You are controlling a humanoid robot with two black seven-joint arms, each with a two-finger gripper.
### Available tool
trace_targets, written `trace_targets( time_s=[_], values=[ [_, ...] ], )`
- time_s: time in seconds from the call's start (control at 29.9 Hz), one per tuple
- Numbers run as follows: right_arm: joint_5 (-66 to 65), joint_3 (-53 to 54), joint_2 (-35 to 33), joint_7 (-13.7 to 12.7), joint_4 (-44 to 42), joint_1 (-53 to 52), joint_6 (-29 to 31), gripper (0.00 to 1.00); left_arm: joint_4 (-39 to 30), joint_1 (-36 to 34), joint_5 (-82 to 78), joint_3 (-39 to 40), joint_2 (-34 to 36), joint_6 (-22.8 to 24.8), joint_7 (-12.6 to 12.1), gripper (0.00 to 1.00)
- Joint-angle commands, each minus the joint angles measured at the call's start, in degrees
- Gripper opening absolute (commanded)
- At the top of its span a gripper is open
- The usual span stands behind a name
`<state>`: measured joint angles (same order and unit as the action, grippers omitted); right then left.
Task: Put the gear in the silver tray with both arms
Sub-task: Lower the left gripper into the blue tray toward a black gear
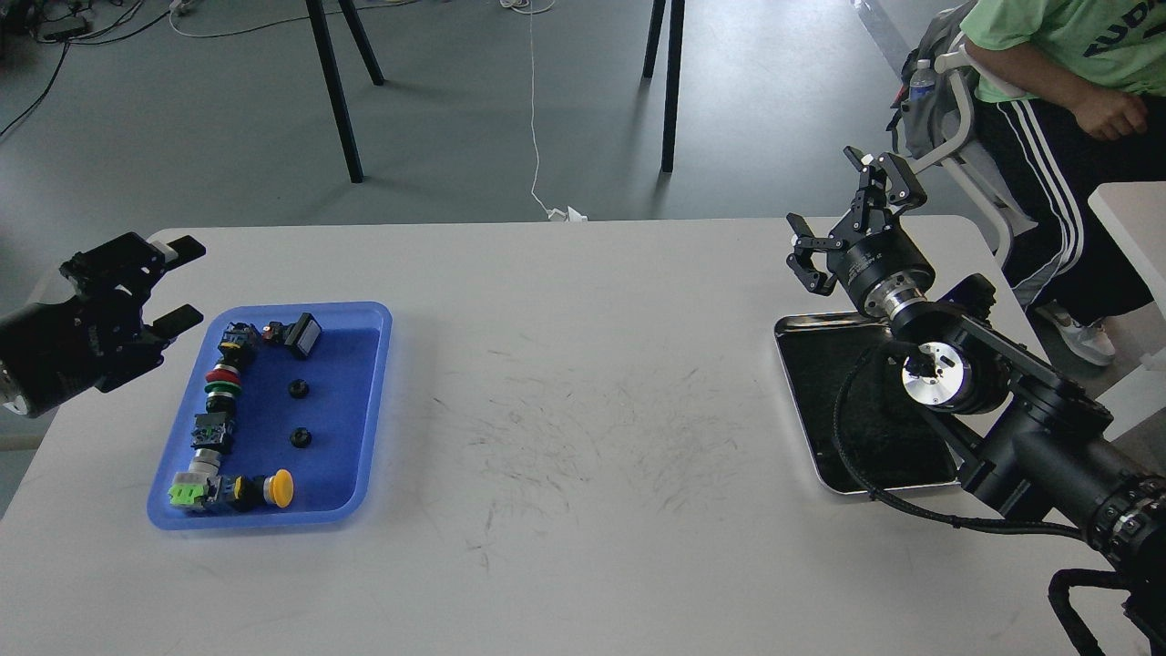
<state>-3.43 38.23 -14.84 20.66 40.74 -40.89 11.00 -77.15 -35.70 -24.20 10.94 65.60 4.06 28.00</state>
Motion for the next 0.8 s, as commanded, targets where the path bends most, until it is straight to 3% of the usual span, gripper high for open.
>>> trace_targets(
  time_s=[0.0, 0.1, 0.3, 0.4, 0.53, 0.64, 0.77],
  values=[
    [0.0, 0.0, 0.0, 0.0, 0.1, -0.1, 0.0, 0.99, -1.4, 0.3, -0.1, -2.0, -2.4, -10.3, 0.0, 0.98],
    [0.0, 0.0, -0.3, 0.0, 0.4, 0.0, 0.0, 0.99, 0.2, -0.2, -1.8, -5.9, -3.5, -12.9, 0.0, 0.97],
    [0.0, 0.0, -0.4, 0.0, 0.4, 0.1, 0.0, 0.99, 6.0, -1.6, -11.1, -10.1, -7.0, -10.4, 0.0, 0.98],
    [-0.1, -0.1, -0.2, 0.0, 0.3, 0.2, 0.0, 0.99, 5.4, -5.7, -11.7, -10.7, -6.3, -5.0, 0.0, 0.98],
    [-0.1, -0.2, -0.2, 0.0, 0.3, 0.2, 0.0, 0.99, 8.3, -9.5, -13.7, -15.5, -6.3, -4.9, 0.0, 0.98],
    [-0.1, -0.1, -0.2, 0.0, 0.3, 0.3, 0.0, 0.99, 8.7, -10.4, -21.8, -17.5, -6.4, -6.0, 0.0, 0.98],
    [-0.1, -0.1, -0.1, 0.0, 0.3, 0.9, 0.0, 0.99, 8.4, -10.7, -26.2, -19.1, -6.6, -11.3, 0.0, 0.98]
  ],
)
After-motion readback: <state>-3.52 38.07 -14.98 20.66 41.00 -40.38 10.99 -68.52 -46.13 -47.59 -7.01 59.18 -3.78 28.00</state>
